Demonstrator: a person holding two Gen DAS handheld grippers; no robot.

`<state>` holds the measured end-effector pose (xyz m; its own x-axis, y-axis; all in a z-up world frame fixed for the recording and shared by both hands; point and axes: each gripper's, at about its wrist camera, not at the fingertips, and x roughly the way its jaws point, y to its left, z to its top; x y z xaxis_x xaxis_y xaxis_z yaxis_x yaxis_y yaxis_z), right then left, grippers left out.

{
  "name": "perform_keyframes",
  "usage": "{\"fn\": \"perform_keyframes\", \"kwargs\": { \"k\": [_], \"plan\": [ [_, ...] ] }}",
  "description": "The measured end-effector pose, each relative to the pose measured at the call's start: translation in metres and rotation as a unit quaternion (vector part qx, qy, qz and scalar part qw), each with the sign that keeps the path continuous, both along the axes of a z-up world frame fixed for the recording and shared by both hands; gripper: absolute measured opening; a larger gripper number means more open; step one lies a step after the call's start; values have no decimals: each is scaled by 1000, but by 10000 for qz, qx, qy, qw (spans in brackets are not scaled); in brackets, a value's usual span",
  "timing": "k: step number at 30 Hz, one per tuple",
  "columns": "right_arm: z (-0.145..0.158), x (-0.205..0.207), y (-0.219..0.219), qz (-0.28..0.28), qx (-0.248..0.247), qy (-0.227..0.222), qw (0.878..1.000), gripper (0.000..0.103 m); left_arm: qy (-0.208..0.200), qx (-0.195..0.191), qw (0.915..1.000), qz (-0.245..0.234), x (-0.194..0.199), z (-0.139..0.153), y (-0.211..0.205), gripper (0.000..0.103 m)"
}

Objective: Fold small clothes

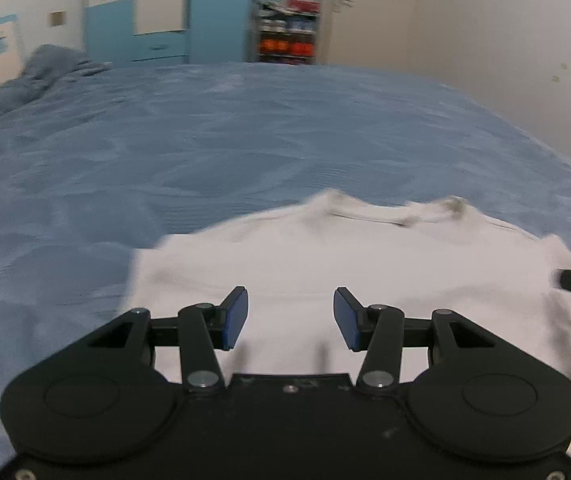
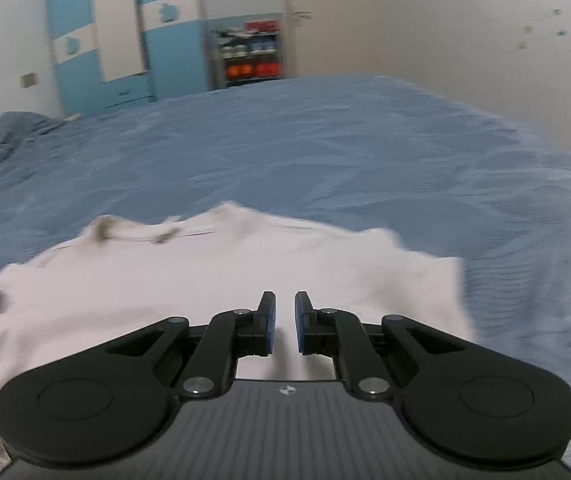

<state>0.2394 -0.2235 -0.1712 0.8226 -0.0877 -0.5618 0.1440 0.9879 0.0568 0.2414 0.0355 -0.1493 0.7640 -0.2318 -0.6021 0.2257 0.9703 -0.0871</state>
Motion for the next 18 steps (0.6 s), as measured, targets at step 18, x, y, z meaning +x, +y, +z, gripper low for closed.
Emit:
{"fn": "perform_keyframes", "kwargs": {
  "k": [18],
  "plan": [
    [1,-13,68,861,-108,30,9962,8,685,-283,9972,-115,-17,-12,-61,49]
  ]
}}
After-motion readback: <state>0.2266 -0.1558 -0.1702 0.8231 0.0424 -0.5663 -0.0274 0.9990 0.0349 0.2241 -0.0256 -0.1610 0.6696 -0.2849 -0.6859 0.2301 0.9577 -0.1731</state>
